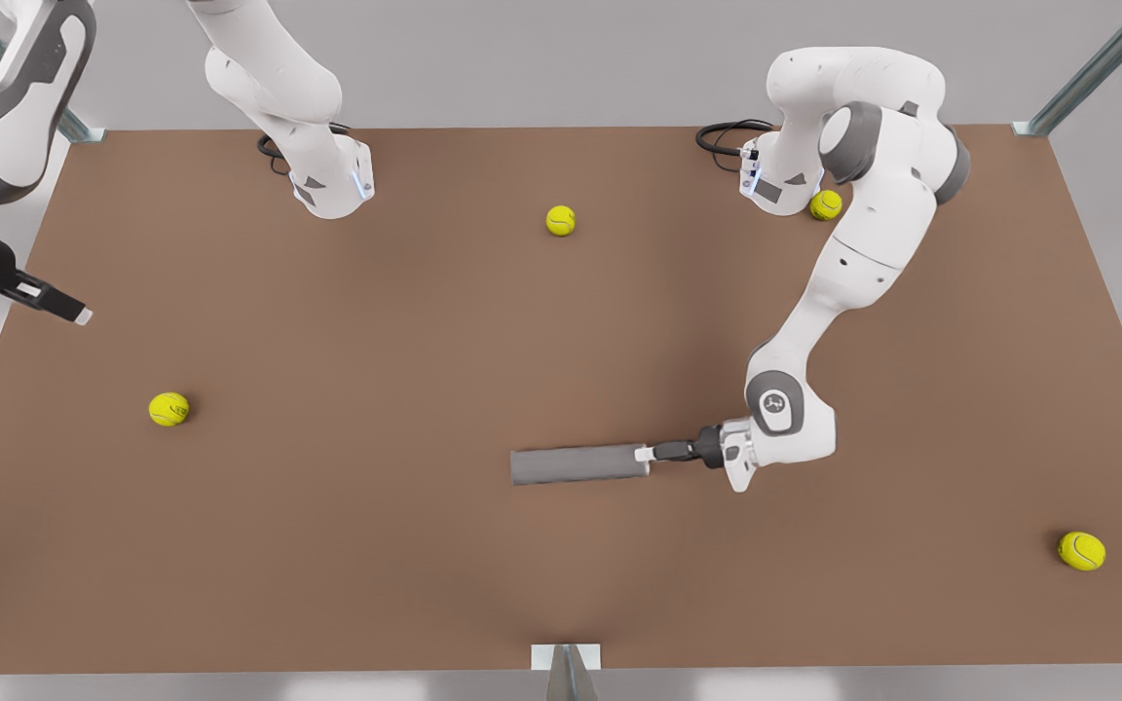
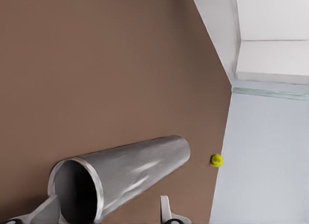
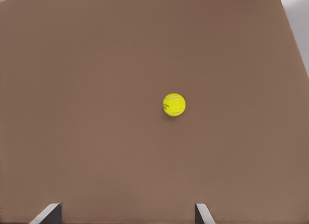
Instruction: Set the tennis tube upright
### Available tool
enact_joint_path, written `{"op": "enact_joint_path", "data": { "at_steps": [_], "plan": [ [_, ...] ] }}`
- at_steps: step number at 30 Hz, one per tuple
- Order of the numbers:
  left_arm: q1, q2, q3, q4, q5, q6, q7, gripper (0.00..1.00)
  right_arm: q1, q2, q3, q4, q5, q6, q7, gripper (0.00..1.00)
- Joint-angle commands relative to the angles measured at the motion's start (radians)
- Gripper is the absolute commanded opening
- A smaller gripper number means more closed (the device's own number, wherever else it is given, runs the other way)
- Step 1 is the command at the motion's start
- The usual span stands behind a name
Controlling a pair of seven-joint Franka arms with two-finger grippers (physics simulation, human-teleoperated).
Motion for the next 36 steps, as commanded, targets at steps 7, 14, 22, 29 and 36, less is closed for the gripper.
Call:
{"op": "enact_joint_path", "data": {
  "at_steps": [7, 14, 22, 29, 36],
  "plan": [
    [-0.031, 0.001, 0.0, 0.009, -0.067, 0.005, 0.0, 0.99, 0.47, 0.002, 0.0, -0.002, 0.0, 0.012, 0.0, 1.0],
    [-0.032, 0.017, 0.0, 0.028, -0.101, 0.005, 0.006, 0.99, 0.471, 0.004, 0.0, -0.008, 0.0, 0.014, 0.002, 1.0],
    [-0.051, 0.018, 0.0, 0.035, -0.138, 0.022, 0.006, 0.98, 0.482, -0.001, 0.028, -0.009, 0.0, -0.003, 0.031, 1.0],
    [-0.049, 0.034, -0.002, 0.043, -0.207, 0.015, 0.028, 0.97, 0.482, -0.004, 0.03, -0.02, 0.0, -0.003, 0.035, 1.0],
    [-0.04, 0.034, -0.003, 0.044, -0.228, 0.008, 0.028, 0.64, 0.471, -0.01, 0.031, -0.021, 0.0, -0.029, 0.035, 1.0]
  ]
}}
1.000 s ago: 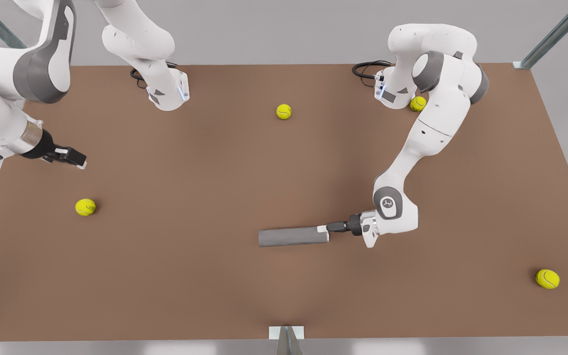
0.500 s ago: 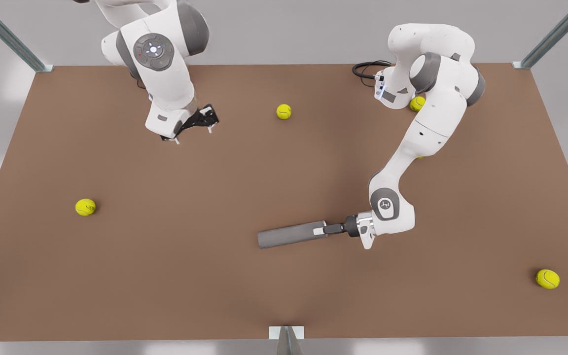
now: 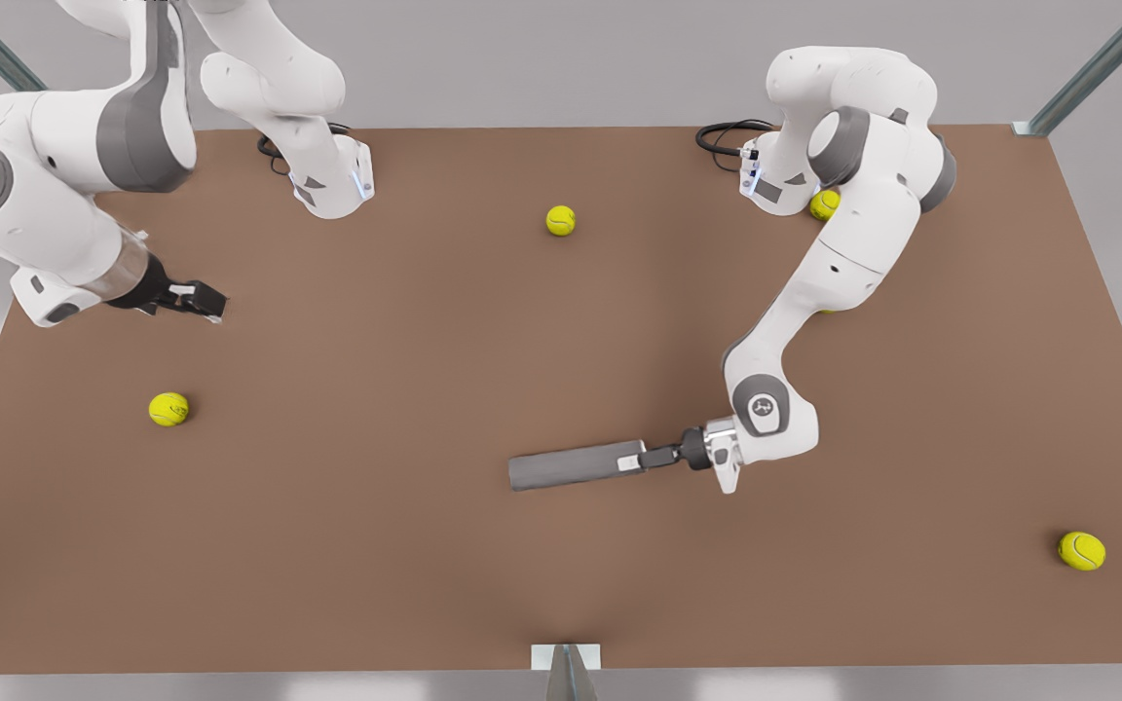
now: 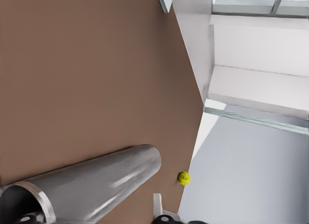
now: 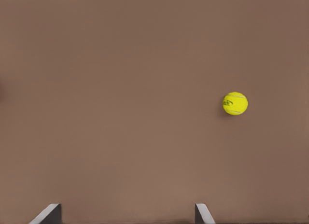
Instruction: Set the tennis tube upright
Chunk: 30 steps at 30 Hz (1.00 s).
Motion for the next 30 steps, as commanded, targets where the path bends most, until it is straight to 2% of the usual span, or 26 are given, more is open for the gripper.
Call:
{"op": "enact_joint_path", "data": {
  "at_steps": [1, 3, 6, 11, 14, 19, 23, 26, 28, 29, 30],
  "plan": [
    [0.002, 0.0, -0.002, 0.0, -0.015, 0.0, 0.0, 0.61, 0.233, 0.0, 0.001, 0.002, 0.0, 0.0, 0.0, 1.0],
    [0.002, 0.0, -0.004, 0.003, -0.026, 0.0, 0.0, 0.55, 0.233, 0.001, 0.001, 0.0, 0.0, 0.005, 0.002, 1.0],
    [-0.003, 0.0, -0.004, 0.008, -0.052, 0.0, 0.001, 0.52, 0.235, -0.005, 0.001, 0.0, 0.0, 0.0, 0.002, 1.0],
    [0.012, -0.002, -0.007, 0.017, -0.081, -0.042, 0.0, 0.38, 0.226, -0.012, 0.001, -0.002, 0.003, -0.002, 0.003, 1.0],
    [0.015, -0.006, -0.005, 0.017, -0.098, -0.055, 0.0, 0.34, 0.223, -0.008, 0.001, -0.003, 0.003, 0.003, 0.005, 1.0],
    [0.005, -0.005, -0.005, 0.028, -0.109, -0.043, 0.005, 0.36, 0.216, -0.009, -0.001, -0.003, 0.003, 0.003, 0.003, 1.0],
    [-0.003, 0.0, -0.005, 0.043, -0.123, -0.042, 0.006, 0.45, 0.218, -0.003, -0.001, -0.011, 0.003, 0.012, 0.003, 1.0],
    [-0.017, 0.0, -0.005, 0.051, -0.149, -0.037, 0.006, 0.45, 0.227, -0.002, -0.001, -0.021, 0.003, 0.02, 0.003, 1.0],
    [-0.02, 0.0, -0.004, 0.052, -0.152, -0.031, 0.006, 0.33, 0.229, -0.002, -0.001, -0.021, 0.006, 0.02, 0.005, 1.0],
    [-0.018, -0.002, -0.004, 0.052, -0.15, -0.031, 0.006, 0.23, 0.229, 0.0, -0.001, -0.023, 0.006, 0.02, 0.005, 1.0],
    [-0.017, -0.002, -0.004, 0.052, -0.15, -0.031, 0.006, 0.21, 0.229, 0.0, -0.001, -0.023, 0.006, 0.021, 0.005, 1.0]
  ]
}}
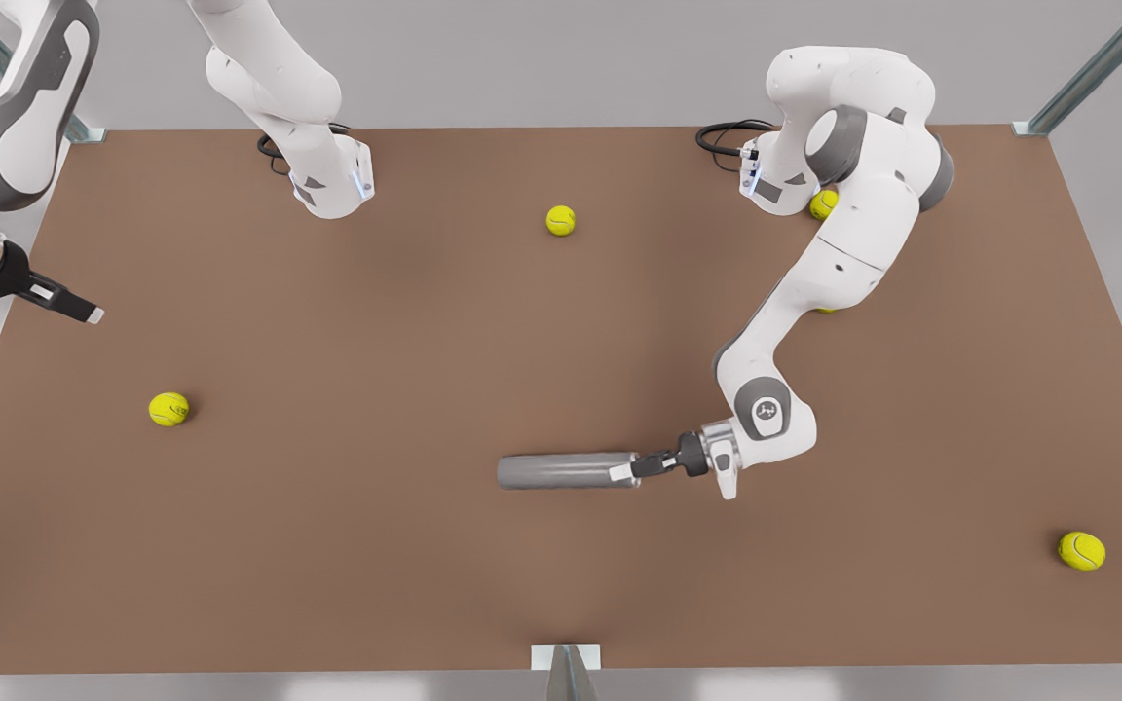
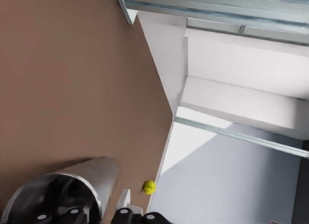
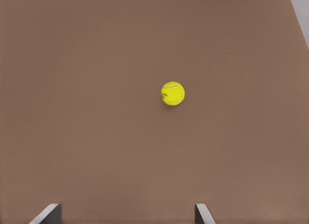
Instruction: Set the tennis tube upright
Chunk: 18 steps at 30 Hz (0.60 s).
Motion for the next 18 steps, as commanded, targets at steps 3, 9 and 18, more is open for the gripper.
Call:
{"op": "enact_joint_path", "data": {
  "at_steps": [3, 9, 18],
  "plan": [
    [-0.002, 0.001, 0.0, 0.003, -0.007, 0.001, -0.009, 0.21, 0.517, 0.0, 0.001, 0.003, -0.001, 0.002, -0.002, 1.0],
    [0.005, -0.003, 0.0, 0.003, -0.005, 0.001, -0.035, 0.21, 0.519, 0.002, 0.001, 0.002, -0.001, 0.022, 0.0, 1.0],
    [0.056, -0.029, 0.005, 0.006, 0.101, -0.034, -0.145, 0.21, 0.519, 0.005, 0.002, -0.002, -0.001, 0.02, -0.002, 1.0]
  ]
}}
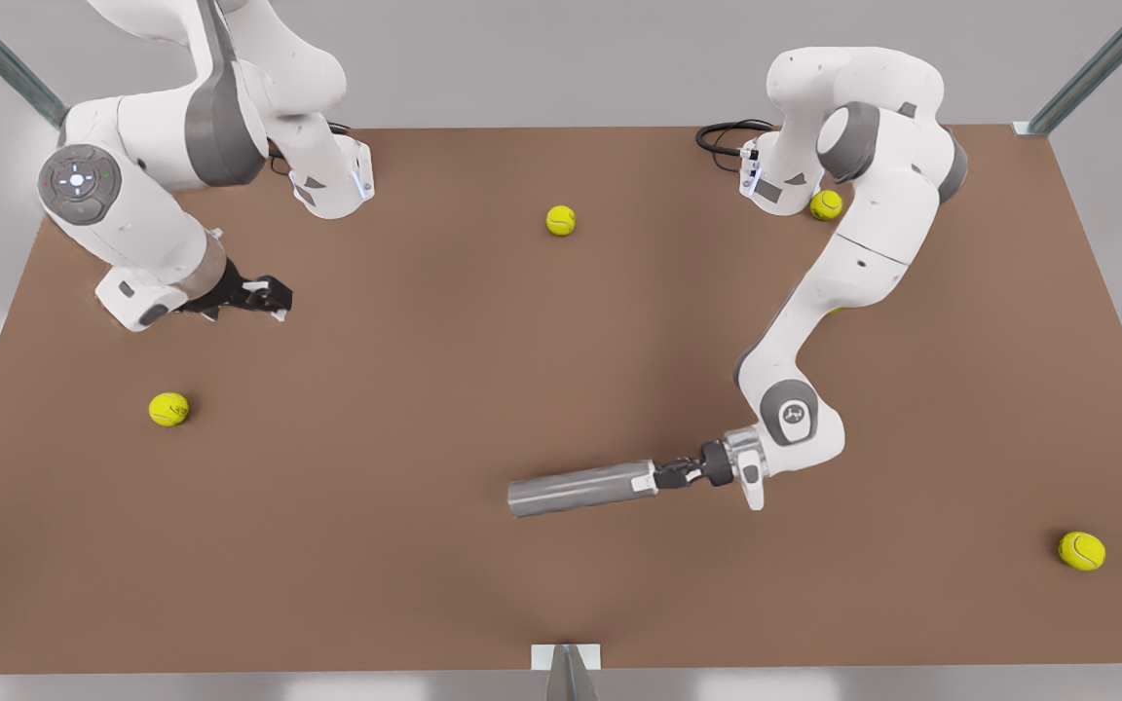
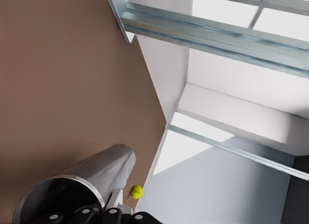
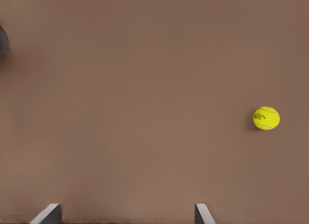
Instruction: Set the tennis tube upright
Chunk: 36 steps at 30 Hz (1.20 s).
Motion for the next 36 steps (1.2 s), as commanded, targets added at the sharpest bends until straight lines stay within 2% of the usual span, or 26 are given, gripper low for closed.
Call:
{"op": "enact_joint_path", "data": {
  "at_steps": [1, 10, 20, 29, 33, 36],
  "plan": [
    [0.001, 0.0, 0.0, 0.0, 0.058, -0.002, -0.001, 0.21, 0.008, 0.0, 0.001, 0.0, 0.0, 0.0, 0.0, 1.0],
    [0.021, -0.045, 0.0, -0.012, 0.139, -0.014, -0.077, 0.21, 0.008, 0.0, 0.001, 0.0, 0.0, 0.0, 0.0, 1.0],
    [0.071, -0.115, 0.003, -0.003, 0.486, -0.045, -0.3, 0.21, 0.011, 0.005, 0.001, -0.003, 0.0, 0.012, 0.002, 1.0],
    [0.087, -0.154, 0.006, 0.017, 0.652, -0.088, -0.421, 0.21, 0.011, 0.008, 0.015, -0.005, 0.002, 0.012, 0.028, 1.0],
    [0.089, -0.15, 0.009, 0.095, 0.791, -0.157, -0.525, 0.21, 0.011, 0.012, 0.015, -0.006, 0.002, 0.012, 0.028, 1.0],
    [0.092, -0.154, 0.011, 0.114, 0.807, -0.189, -0.545, 0.21, 0.011, 0.012, 0.015, -0.006, 0.002, 0.014, 0.028, 1.0]
  ]
}}
